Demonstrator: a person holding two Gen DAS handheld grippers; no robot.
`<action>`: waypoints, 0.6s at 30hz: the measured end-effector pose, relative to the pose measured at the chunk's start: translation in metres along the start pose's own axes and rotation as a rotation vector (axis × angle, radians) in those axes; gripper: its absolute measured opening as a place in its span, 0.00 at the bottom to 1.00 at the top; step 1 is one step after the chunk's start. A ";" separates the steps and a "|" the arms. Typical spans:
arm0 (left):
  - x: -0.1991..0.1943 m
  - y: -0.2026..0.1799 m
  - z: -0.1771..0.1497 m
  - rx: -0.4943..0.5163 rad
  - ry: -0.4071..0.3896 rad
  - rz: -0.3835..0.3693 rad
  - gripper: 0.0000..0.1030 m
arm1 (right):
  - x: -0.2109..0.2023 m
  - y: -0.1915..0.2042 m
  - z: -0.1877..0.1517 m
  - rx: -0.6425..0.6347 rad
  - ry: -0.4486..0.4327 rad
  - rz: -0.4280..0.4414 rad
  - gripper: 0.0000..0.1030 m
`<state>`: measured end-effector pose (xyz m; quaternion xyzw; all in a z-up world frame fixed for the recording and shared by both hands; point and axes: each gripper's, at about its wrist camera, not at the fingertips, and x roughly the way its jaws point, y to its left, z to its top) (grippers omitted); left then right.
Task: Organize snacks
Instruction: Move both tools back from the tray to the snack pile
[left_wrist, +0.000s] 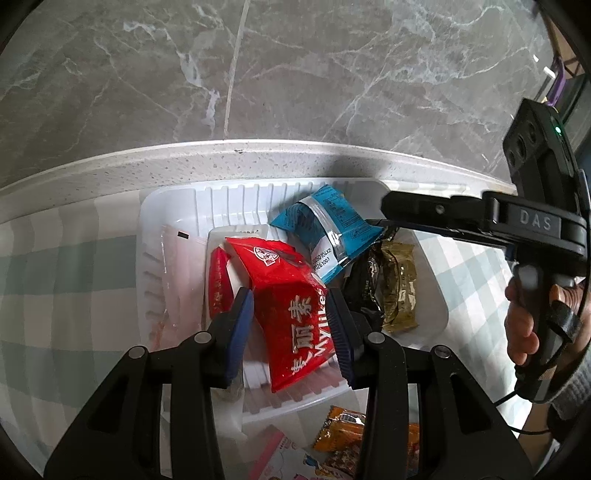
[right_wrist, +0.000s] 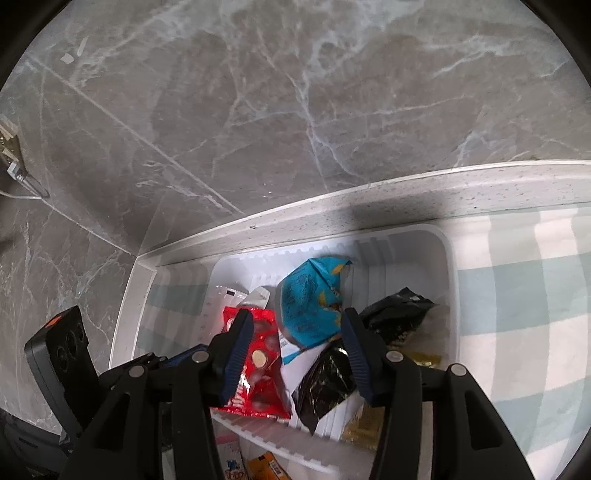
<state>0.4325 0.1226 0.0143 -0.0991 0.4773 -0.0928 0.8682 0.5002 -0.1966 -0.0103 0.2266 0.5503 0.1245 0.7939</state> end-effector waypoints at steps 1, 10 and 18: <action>-0.002 -0.001 0.000 -0.002 -0.003 -0.002 0.38 | -0.002 0.001 -0.001 -0.002 -0.002 0.000 0.51; -0.035 -0.005 -0.017 -0.013 -0.025 0.006 0.39 | -0.041 0.015 -0.035 -0.059 -0.030 -0.006 0.55; -0.072 -0.002 -0.054 -0.058 -0.028 0.014 0.40 | -0.075 0.025 -0.090 -0.139 -0.034 -0.052 0.57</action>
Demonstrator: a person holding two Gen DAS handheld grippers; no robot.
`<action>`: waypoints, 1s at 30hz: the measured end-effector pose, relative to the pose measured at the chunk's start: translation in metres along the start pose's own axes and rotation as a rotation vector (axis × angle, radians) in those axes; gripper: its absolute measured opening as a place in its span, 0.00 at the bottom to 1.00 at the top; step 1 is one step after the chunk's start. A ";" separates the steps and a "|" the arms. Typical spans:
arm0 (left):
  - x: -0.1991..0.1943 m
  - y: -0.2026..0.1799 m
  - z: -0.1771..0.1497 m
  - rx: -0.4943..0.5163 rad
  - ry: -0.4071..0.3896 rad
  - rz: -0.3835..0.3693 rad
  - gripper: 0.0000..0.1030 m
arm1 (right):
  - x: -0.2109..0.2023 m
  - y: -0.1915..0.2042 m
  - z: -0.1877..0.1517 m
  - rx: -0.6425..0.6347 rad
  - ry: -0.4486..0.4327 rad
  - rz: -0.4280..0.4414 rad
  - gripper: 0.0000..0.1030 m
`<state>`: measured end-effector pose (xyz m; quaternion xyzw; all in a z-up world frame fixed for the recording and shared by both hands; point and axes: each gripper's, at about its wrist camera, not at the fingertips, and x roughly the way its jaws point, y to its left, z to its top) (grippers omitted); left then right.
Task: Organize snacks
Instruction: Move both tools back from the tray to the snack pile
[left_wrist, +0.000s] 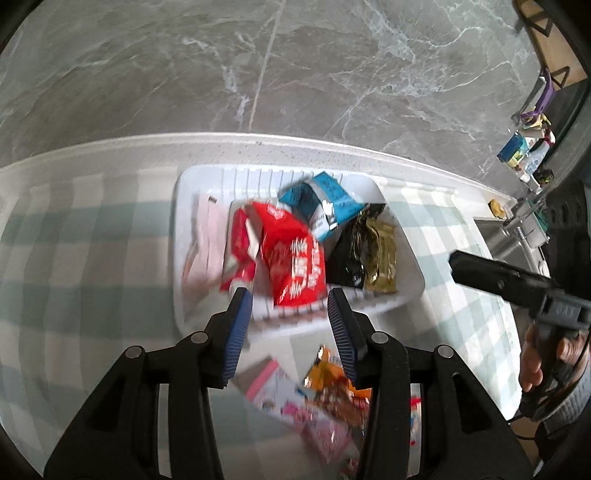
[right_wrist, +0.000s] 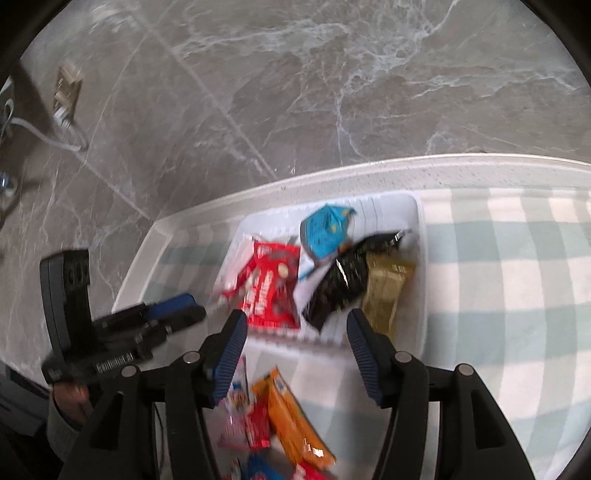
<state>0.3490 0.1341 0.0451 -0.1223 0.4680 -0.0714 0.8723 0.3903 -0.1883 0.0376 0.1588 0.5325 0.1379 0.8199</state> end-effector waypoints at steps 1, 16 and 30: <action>-0.003 0.000 -0.004 -0.002 0.001 0.001 0.40 | -0.004 0.002 -0.007 -0.010 0.001 -0.006 0.57; -0.041 -0.010 -0.105 -0.002 0.075 0.012 0.41 | -0.029 0.018 -0.131 0.028 0.112 0.062 0.58; -0.036 -0.043 -0.187 0.188 0.208 -0.056 0.46 | -0.013 0.011 -0.186 0.215 0.192 0.187 0.58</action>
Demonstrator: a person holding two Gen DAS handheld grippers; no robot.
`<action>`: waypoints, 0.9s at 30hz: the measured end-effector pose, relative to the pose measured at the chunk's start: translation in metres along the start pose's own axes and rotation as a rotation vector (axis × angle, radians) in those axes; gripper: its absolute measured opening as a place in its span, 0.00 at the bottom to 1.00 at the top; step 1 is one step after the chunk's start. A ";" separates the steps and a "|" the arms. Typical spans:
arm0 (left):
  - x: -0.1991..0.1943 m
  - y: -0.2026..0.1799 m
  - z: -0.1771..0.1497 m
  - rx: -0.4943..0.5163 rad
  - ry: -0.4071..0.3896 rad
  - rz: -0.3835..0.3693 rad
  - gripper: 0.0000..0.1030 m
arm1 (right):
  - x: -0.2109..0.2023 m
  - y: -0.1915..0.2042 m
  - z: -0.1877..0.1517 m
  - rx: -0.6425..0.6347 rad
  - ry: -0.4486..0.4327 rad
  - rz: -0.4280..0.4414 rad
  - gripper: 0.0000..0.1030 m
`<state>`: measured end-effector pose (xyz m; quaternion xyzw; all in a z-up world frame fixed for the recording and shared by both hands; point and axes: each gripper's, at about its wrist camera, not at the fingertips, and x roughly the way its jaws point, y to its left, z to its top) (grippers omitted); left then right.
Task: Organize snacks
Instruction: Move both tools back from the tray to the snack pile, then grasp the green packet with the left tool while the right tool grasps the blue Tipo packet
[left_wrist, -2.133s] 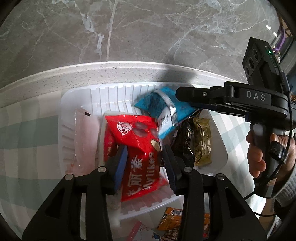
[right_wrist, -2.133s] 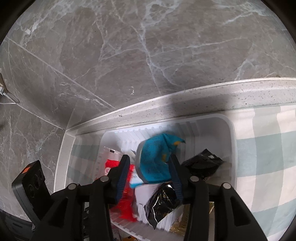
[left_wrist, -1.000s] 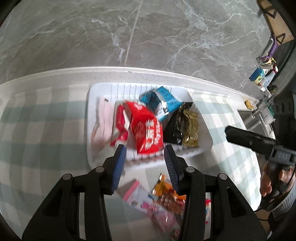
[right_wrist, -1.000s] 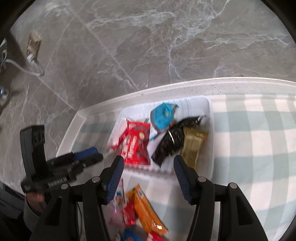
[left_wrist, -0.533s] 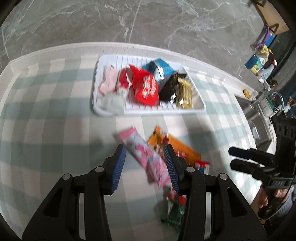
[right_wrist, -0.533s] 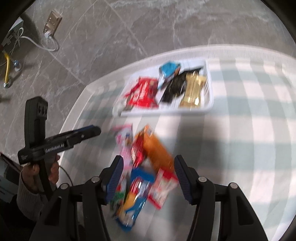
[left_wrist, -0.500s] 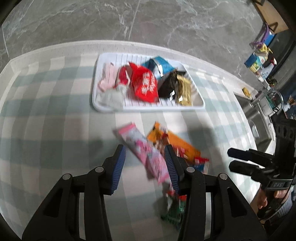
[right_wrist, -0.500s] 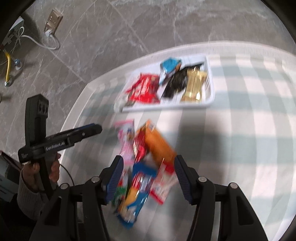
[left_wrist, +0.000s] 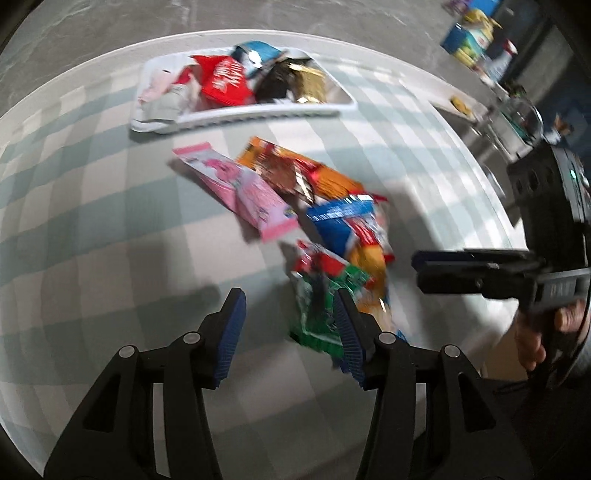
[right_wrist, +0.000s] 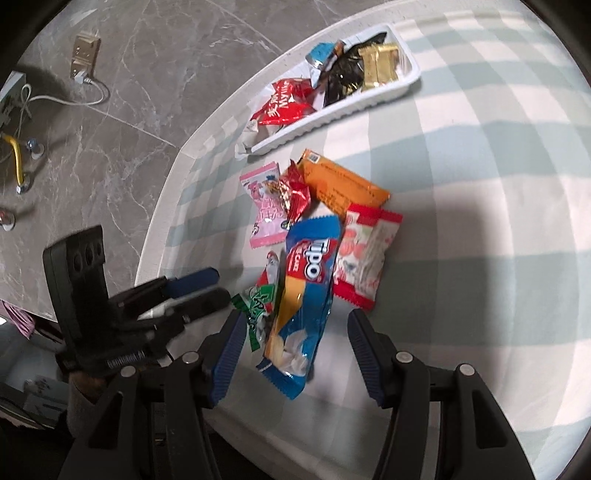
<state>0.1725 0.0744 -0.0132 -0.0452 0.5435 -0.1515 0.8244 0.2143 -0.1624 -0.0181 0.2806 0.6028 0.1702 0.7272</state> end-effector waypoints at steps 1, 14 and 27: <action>0.000 -0.001 -0.001 0.006 0.003 -0.005 0.46 | 0.000 -0.001 0.000 0.006 0.001 0.004 0.58; 0.018 -0.015 -0.005 0.099 0.041 0.007 0.47 | 0.000 -0.004 -0.009 0.048 -0.009 0.019 0.58; 0.043 -0.006 0.010 0.100 0.039 0.034 0.47 | 0.003 -0.001 -0.005 0.048 -0.017 -0.004 0.58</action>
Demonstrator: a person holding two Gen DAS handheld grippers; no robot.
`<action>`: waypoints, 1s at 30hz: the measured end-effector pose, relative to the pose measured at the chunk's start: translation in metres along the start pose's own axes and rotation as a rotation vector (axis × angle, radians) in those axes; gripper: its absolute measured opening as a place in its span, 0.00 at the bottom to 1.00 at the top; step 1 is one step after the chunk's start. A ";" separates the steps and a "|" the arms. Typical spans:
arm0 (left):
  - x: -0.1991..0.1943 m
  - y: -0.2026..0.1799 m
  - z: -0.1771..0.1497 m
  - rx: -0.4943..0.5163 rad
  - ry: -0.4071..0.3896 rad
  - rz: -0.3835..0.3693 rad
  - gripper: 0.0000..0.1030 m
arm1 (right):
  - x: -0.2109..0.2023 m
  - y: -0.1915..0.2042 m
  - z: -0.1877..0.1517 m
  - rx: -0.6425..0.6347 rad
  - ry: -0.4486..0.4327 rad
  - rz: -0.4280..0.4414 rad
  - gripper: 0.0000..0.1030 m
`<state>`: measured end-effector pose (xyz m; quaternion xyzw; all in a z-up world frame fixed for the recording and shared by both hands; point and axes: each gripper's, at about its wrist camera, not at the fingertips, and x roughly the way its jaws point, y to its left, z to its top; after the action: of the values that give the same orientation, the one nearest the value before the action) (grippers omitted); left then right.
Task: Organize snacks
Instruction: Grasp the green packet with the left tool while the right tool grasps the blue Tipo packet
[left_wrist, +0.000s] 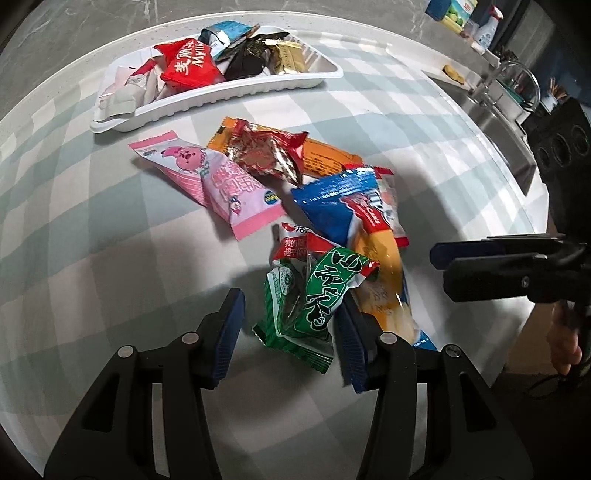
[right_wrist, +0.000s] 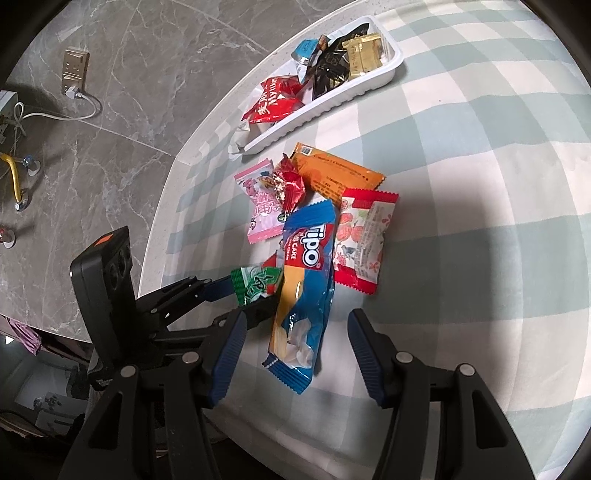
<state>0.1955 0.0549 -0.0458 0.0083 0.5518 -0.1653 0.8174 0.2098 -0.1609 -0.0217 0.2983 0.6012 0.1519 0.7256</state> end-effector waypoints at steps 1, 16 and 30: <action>0.000 0.001 0.000 0.002 -0.003 -0.001 0.47 | 0.001 0.000 0.001 -0.001 0.001 -0.002 0.58; 0.005 -0.003 0.004 0.058 -0.013 -0.009 0.47 | 0.032 -0.006 0.007 0.153 0.044 0.054 0.58; 0.014 -0.007 0.016 0.103 -0.017 -0.037 0.39 | 0.031 -0.035 0.002 0.346 0.024 0.164 0.51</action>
<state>0.2123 0.0414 -0.0514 0.0386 0.5355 -0.2085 0.8175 0.2146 -0.1707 -0.0678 0.4646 0.6007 0.1083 0.6416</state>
